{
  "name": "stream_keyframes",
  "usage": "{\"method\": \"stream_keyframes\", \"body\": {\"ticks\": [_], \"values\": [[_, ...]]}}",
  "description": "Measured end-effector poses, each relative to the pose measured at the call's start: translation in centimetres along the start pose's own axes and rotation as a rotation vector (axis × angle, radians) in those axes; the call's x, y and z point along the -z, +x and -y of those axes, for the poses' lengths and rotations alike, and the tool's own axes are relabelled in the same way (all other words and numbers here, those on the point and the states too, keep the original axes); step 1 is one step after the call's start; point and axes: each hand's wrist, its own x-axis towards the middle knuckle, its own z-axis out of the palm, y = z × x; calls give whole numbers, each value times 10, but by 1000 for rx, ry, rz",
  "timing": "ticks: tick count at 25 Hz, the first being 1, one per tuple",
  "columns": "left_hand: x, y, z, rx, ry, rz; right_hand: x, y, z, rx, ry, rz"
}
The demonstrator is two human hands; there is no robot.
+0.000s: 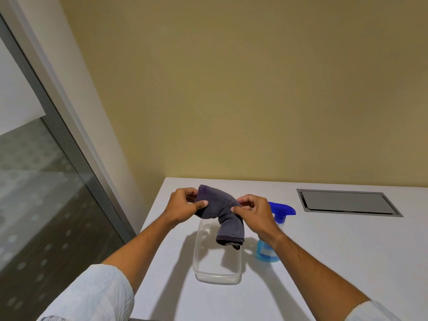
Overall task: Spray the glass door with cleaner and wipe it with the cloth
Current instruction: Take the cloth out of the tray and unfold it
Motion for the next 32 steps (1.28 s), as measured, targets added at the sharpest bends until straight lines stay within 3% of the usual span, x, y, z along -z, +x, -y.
{"method": "stream_keyframes", "body": {"ticks": [7, 16, 20, 24, 28, 32], "values": [[7, 8, -18, 15, 106, 11, 2, -4, -1, -18, 24, -1], [20, 17, -77, -334, 589, 67, -18, -12, -4, -110, -57, 93], [33, 13, -87, -452, 752, 102, -13, 1, 16, -15, -209, 44], [51, 11, -94, -524, 837, 135, -1, 18, 45, 234, -449, -26], [59, 4, -99, -618, 874, 158, 5, 30, 68, 384, -728, 214], [61, -4, -102, -663, 859, 178, -3, 33, 80, 322, -855, 468]]}}
